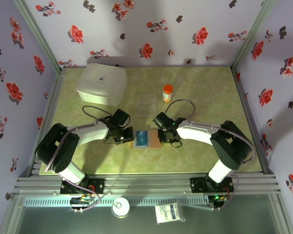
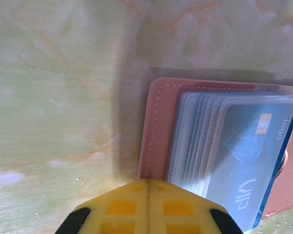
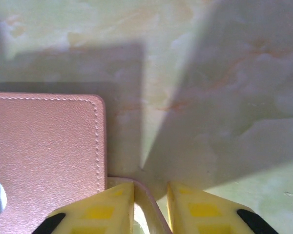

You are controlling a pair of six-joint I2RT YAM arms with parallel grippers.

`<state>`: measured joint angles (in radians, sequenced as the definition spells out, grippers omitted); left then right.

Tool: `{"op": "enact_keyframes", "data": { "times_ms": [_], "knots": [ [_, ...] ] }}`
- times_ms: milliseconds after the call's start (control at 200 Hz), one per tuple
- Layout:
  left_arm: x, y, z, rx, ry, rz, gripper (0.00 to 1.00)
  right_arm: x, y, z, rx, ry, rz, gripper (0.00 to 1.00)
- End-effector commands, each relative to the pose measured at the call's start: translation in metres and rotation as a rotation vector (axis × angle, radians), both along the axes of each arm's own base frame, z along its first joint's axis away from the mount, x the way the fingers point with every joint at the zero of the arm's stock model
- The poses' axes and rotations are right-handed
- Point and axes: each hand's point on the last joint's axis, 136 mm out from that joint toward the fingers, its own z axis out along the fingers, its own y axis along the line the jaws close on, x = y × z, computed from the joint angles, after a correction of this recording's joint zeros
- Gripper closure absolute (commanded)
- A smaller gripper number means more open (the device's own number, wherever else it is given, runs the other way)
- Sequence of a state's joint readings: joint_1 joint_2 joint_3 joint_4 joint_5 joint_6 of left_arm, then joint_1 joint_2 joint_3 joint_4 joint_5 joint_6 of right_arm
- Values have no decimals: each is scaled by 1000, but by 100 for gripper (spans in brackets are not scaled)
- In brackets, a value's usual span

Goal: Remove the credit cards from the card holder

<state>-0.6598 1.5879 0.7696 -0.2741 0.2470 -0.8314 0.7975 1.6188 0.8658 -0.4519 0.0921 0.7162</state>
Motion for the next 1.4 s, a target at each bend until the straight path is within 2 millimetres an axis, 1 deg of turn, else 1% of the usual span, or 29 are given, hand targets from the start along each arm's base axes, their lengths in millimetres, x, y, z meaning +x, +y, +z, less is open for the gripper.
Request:
{"op": "enact_keyframes", "data": {
  "times_ms": [0, 120, 240, 325, 475, 565, 680, 835, 865, 980, 1070, 1175, 1275, 1345, 1395],
  "knots": [
    [-16, 28, -28, 132, 82, 16, 100, -11, -32, 0, -108, 11, -32, 71],
    [-14, 25, -28, 129, 81, 15, 100, -12, -39, 2, -118, 2, -38, 67],
    [-14, 23, -27, 128, 82, 2, 100, -15, -43, -5, -136, 25, -39, 63],
    [-15, 24, -29, 134, 84, -1, 100, -19, -47, -11, -151, 40, -42, 61],
    [-15, 21, -28, 124, 87, -4, 100, -24, -52, -20, -175, 65, -46, 61],
    [-15, 19, -23, 114, 78, -7, 100, -23, -52, -19, -178, 66, -47, 61],
    [-12, 16, -16, 95, 60, -3, 100, -20, -48, -2, -155, 39, -49, 60],
    [-9, 12, -6, 73, 40, -1, 100, -15, -43, 31, -95, -15, -54, 56],
    [-9, 12, -5, 69, 35, -1, 100, -15, -43, 40, -85, -28, -54, 55],
    [-9, 11, -3, 66, 30, -2, 100, -14, -41, 65, -67, -70, -47, 54],
    [-9, 9, -3, 61, 29, -6, 100, -13, -35, 86, -46, -112, -33, 53],
    [-12, 8, -4, 61, 30, -10, 100, -13, -19, 106, 1, -147, 2, 52],
    [-13, 8, -5, 63, 31, -13, 100, -12, 6, 121, 47, -170, 48, 52],
    [-13, 8, -4, 62, 28, -12, 100, -12, 29, 124, 100, -165, 87, 52],
    [-13, 8, -4, 61, 28, -12, 100, -14, 45, 121, 138, -144, 111, 51]
  ]
}}
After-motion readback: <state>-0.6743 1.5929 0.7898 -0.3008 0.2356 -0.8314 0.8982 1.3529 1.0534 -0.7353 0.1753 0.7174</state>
